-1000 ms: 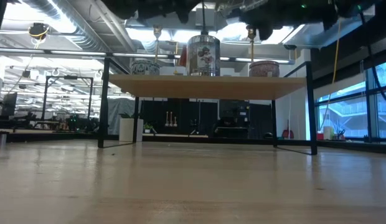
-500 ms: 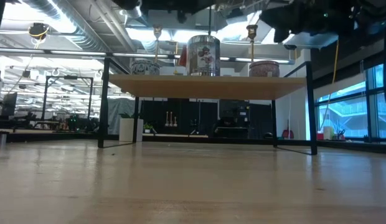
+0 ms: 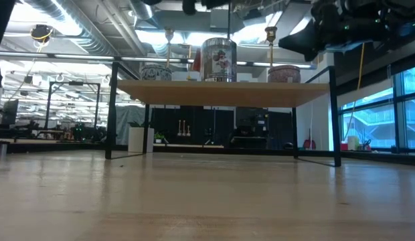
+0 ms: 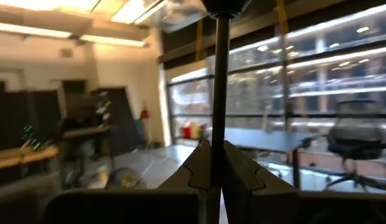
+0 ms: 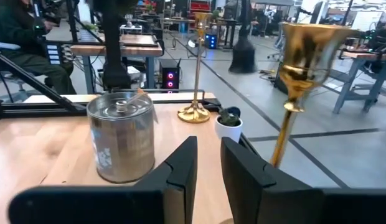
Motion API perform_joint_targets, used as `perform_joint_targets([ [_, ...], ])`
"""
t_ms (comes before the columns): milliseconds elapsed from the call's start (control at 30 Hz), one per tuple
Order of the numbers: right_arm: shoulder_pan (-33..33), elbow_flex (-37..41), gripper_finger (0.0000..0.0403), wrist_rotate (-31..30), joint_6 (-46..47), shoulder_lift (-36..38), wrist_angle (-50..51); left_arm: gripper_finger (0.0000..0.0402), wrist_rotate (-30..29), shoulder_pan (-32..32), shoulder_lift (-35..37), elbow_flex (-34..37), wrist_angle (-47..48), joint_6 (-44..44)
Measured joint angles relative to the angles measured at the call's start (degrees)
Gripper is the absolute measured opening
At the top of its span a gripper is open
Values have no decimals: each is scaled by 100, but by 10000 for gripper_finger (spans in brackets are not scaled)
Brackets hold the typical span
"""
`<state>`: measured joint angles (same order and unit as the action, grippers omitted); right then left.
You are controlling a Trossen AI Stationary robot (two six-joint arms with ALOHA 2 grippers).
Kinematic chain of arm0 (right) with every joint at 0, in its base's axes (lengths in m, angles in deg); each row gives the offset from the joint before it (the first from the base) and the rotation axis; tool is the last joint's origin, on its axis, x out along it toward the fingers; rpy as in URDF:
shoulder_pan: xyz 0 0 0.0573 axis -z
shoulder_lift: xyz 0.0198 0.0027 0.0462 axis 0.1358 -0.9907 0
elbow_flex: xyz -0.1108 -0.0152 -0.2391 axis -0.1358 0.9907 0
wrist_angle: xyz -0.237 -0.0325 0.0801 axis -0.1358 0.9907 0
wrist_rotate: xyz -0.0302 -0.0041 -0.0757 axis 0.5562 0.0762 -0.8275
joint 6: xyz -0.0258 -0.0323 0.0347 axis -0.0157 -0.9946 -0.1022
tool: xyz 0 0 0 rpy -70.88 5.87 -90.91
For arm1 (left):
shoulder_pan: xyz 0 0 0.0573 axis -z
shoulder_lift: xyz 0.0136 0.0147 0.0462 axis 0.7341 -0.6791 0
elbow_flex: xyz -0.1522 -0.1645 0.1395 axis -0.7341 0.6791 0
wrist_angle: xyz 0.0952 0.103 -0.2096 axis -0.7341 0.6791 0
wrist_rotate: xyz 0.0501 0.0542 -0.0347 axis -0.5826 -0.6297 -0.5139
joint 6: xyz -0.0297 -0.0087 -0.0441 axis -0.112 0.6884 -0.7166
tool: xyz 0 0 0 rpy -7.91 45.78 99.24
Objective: Pick & Place candle stick holders
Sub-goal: Put the black candle holder on the shelf
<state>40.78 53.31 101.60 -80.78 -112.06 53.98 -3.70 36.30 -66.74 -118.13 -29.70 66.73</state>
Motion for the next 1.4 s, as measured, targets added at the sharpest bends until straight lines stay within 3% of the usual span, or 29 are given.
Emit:
perform_joint_targets([
  [333, 199, -2, 73, -306, 26, 0, 210, 10, -985, 140, -358, 7, -113, -141],
  [700, 413, -2, 73, -406, 13, 0, 132, 10, -1208, 353, -587, 2, -166, -1],
  [967, 673, -7, 73, -407, 2, 0, 54, 10, -1744, 474, -1044, 2, -896, 425],
  [1100, 688, -7, 73, -407, 2, 0, 64, 10, -1685, 513, -1121, 7, -1406, 592],
  [1400, 868, -7, 73, -407, -17, 0, 47, 10, -2089, 511, -1125, 7, -1354, 446],
])
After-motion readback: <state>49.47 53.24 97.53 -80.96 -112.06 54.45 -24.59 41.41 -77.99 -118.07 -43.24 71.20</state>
